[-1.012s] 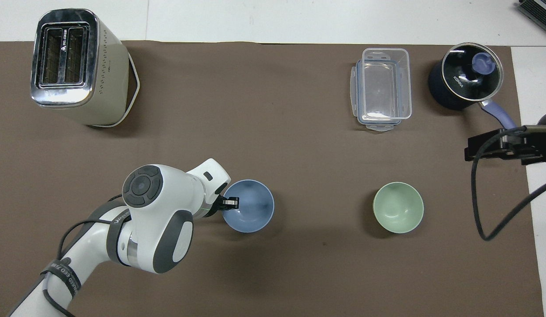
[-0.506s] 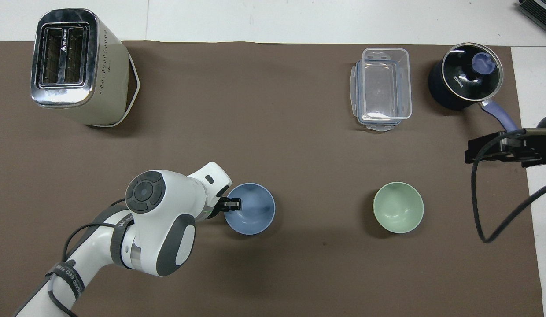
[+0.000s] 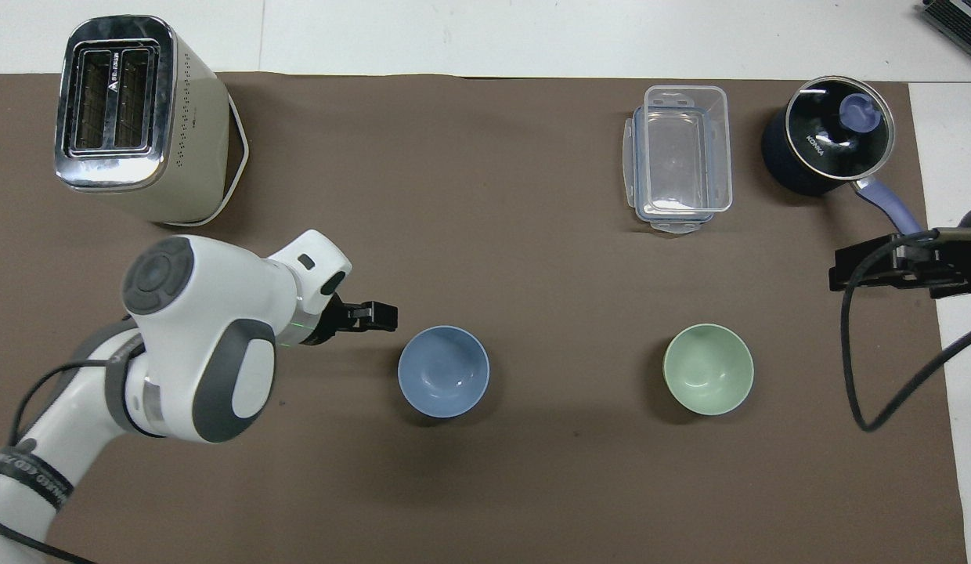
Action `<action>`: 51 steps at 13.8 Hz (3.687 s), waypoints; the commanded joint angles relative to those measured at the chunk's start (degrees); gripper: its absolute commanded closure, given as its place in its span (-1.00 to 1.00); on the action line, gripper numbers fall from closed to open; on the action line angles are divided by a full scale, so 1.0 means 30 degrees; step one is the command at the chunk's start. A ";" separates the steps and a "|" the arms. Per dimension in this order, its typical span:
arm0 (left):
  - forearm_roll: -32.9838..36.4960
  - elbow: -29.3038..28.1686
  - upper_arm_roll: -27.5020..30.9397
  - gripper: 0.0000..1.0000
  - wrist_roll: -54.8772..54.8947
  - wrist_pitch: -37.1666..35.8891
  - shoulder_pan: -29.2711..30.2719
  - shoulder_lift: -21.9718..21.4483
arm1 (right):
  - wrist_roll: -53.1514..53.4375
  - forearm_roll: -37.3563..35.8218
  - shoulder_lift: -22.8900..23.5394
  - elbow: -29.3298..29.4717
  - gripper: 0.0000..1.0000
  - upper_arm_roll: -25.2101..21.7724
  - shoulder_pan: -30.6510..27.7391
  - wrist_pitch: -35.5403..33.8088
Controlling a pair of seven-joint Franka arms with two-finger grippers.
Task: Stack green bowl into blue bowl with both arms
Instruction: 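Retract the left gripper to rest while the right gripper reaches the green bowl, then grasp the green bowl rim with the right gripper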
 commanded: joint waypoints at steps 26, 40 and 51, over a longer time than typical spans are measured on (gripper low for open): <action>0.7480 1.1098 0.0037 -1.00 0.3466 -1.2531 0.7398 -0.0228 | -0.8064 0.4347 -0.0725 -1.5227 -1.00 -0.0035 -0.2385 1.3620; 0.7333 1.1659 0.0037 -1.00 0.3582 -1.3236 0.7281 -0.0256 | -1.0846 0.5254 0.0071 -1.8334 -0.96 -0.0035 -0.2735 1.6407; 0.7480 1.1626 0.0066 -1.00 0.3554 -1.3293 0.7515 -0.0403 | -1.2431 0.7452 -0.0222 -1.8102 1.00 -0.0035 -0.3001 1.5087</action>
